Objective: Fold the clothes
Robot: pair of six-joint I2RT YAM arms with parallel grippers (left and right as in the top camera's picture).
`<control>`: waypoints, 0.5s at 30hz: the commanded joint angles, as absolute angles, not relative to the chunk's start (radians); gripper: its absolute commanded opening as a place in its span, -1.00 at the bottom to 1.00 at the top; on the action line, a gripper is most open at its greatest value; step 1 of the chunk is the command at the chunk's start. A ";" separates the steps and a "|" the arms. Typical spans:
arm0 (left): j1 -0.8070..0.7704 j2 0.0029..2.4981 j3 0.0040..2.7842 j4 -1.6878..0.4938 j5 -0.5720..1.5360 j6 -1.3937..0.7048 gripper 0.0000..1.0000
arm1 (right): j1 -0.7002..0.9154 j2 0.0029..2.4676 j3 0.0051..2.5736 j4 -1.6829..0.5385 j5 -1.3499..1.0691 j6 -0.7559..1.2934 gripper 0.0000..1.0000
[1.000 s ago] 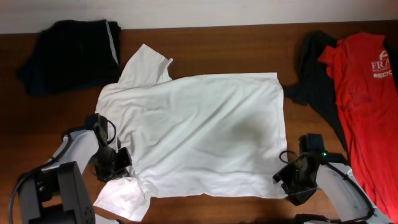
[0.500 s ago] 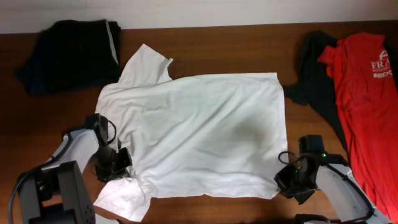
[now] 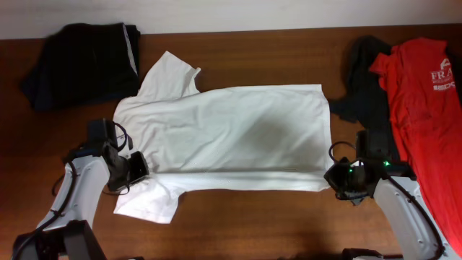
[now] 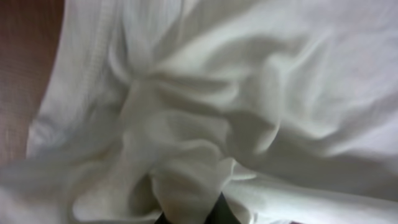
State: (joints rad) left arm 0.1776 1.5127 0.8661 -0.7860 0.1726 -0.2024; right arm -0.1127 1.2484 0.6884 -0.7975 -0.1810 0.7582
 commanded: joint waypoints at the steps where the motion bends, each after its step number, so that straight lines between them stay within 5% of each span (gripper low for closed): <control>1: 0.178 1.497 0.884 -0.714 0.158 -0.197 -0.99 | -0.118 1.248 0.706 -0.742 -0.143 0.732 -0.92; 15: 0.178 1.498 0.884 -0.458 0.158 -0.197 -0.99 | -0.118 1.383 0.706 -0.453 -0.131 0.685 -0.92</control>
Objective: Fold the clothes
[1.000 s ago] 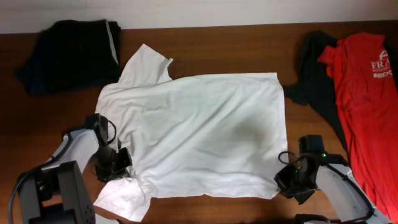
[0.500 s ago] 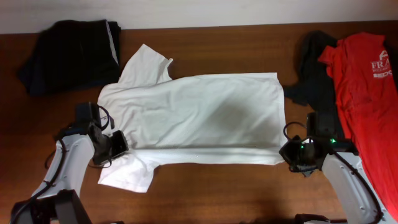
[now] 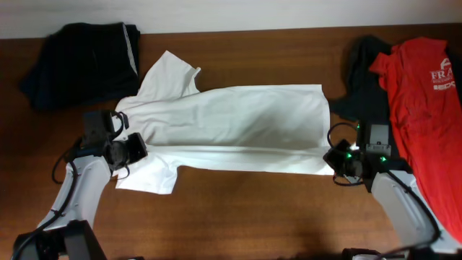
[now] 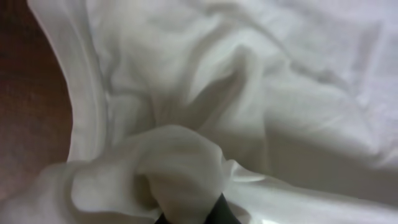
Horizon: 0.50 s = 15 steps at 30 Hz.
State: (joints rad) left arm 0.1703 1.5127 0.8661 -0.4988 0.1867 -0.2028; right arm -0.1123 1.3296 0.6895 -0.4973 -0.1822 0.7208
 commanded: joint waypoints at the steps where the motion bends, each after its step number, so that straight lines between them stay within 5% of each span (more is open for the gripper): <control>1: 0.177 1.499 0.884 -0.438 0.158 -0.197 -0.99 | -0.118 1.404 0.706 -0.433 -0.131 0.684 -0.92; 11: 0.177 1.580 0.884 -0.177 0.161 -0.197 -0.99 | -0.118 1.447 0.706 -0.257 -0.118 0.632 -0.92; 15: 0.177 1.651 0.884 -0.084 0.161 -0.197 -0.79 | -0.118 1.447 0.706 -0.201 -0.094 0.632 -0.92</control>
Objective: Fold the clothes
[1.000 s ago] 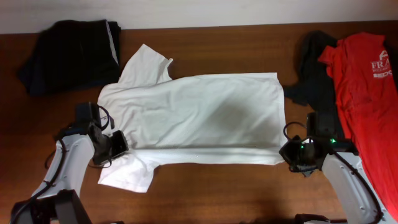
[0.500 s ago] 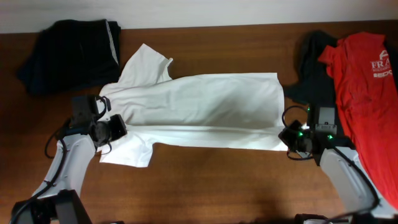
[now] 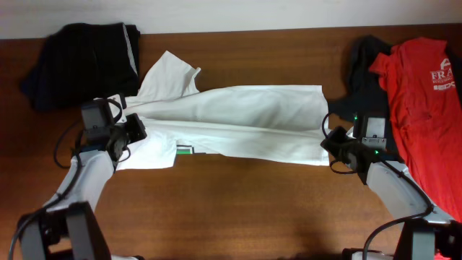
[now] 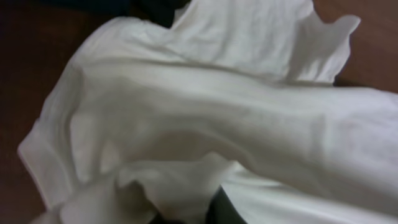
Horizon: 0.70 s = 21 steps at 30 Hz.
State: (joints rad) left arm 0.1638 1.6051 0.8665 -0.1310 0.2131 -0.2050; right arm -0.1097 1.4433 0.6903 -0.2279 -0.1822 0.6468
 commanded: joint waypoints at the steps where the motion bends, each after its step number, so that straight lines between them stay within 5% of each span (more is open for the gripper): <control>1: 0.177 1.672 0.884 -0.055 0.161 -0.197 -0.78 | -0.118 1.448 0.706 -0.183 -0.092 0.631 -0.92; 2: 0.178 1.688 0.884 -0.035 0.160 -0.197 -0.70 | -0.118 1.450 0.706 -0.161 -0.091 0.631 -0.91; 3: 0.178 1.698 0.884 -0.025 0.158 -0.197 -0.56 | -0.118 1.452 0.706 -0.148 -0.084 0.631 -0.48; 4: 0.178 1.702 0.884 -0.017 0.157 -0.197 -0.18 | -0.118 1.452 0.709 -0.149 -0.065 0.620 0.61; 5: 0.178 1.701 0.884 -0.015 0.157 -0.187 -0.08 | -0.119 1.452 0.715 -0.153 -0.064 0.589 0.97; 14: 0.138 1.559 1.012 -0.419 0.203 -0.184 0.03 | -0.118 1.452 1.105 -0.748 -0.147 0.459 1.00; 17: 0.093 1.615 1.012 -0.541 0.206 -0.178 0.03 | -0.101 1.492 1.088 -0.826 -0.221 0.459 0.82; 21: 0.085 1.713 1.013 -0.553 0.155 -0.114 0.41 | -0.023 1.606 1.083 -0.839 -0.225 0.459 0.91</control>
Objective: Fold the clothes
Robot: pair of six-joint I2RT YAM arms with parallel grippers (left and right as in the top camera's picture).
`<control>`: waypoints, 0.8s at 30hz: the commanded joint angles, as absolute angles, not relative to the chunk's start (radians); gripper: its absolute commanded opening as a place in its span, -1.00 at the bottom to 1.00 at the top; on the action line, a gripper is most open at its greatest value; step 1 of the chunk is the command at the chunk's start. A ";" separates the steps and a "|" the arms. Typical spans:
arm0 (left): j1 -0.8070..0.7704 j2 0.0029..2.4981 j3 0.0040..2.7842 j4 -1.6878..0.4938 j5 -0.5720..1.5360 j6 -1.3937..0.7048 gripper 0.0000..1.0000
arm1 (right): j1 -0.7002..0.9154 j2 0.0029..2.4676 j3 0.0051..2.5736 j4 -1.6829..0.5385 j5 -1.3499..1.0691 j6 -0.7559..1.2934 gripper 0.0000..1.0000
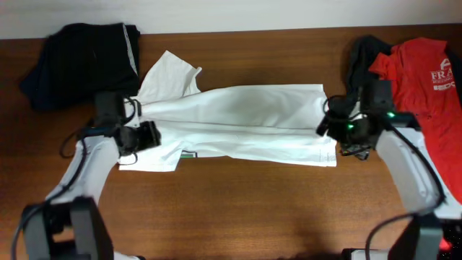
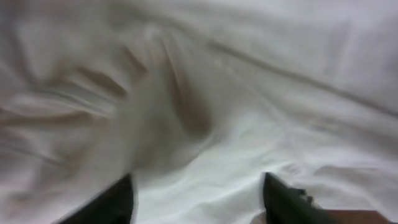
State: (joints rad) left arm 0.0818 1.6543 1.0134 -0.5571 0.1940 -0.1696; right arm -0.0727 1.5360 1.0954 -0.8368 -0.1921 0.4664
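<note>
A white T-shirt (image 1: pixel 238 123) lies across the middle of the table, folded lengthwise into a narrow band, with one sleeve (image 1: pixel 170 72) sticking out at the back left. My left gripper (image 1: pixel 148 135) sits over the shirt's left end. In the left wrist view the left gripper (image 2: pixel 198 202) is open, its dark fingertips (image 2: pixel 118 199) wide apart over rumpled white cloth with nothing between them. My right gripper (image 1: pixel 328 126) is at the shirt's right edge. Its jaws are hidden from above.
A black garment (image 1: pixel 79 61) is bunched at the back left. At the right lies a red T-shirt (image 1: pixel 422 94) over a dark garment (image 1: pixel 361 65). Brown table top (image 1: pixel 238 209) shows in front of the shirt.
My left gripper has opened and let go of the cloth, and now sits slightly to the right over the folded shirt. The right gripper has moved farther back along the shirt's right edge.
The shirt lay spread flat, with both grippers at its near edge and the left shut on cloth. At each later moment the near edge stood farther back and the shirt looked narrower. Now the shirt is a folded band and the left gripper is open.
</note>
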 commanded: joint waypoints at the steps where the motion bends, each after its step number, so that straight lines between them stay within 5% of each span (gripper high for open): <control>1: 0.090 1.728 1.013 -0.539 0.095 -0.113 0.42 | -0.004 1.635 1.082 -0.839 -0.225 0.459 0.90; 17: 0.110 1.857 1.013 -0.259 0.010 -0.022 0.36 | 0.066 1.759 1.082 -0.793 -0.213 0.460 0.92; 22: 0.110 1.857 1.013 -0.213 0.010 -0.022 -0.64 | 0.066 1.759 1.082 -0.789 -0.192 0.460 0.91; 24: 0.109 1.856 1.013 -0.210 0.011 -0.022 -0.78 | 0.066 1.759 1.081 -0.787 -0.190 0.460 0.91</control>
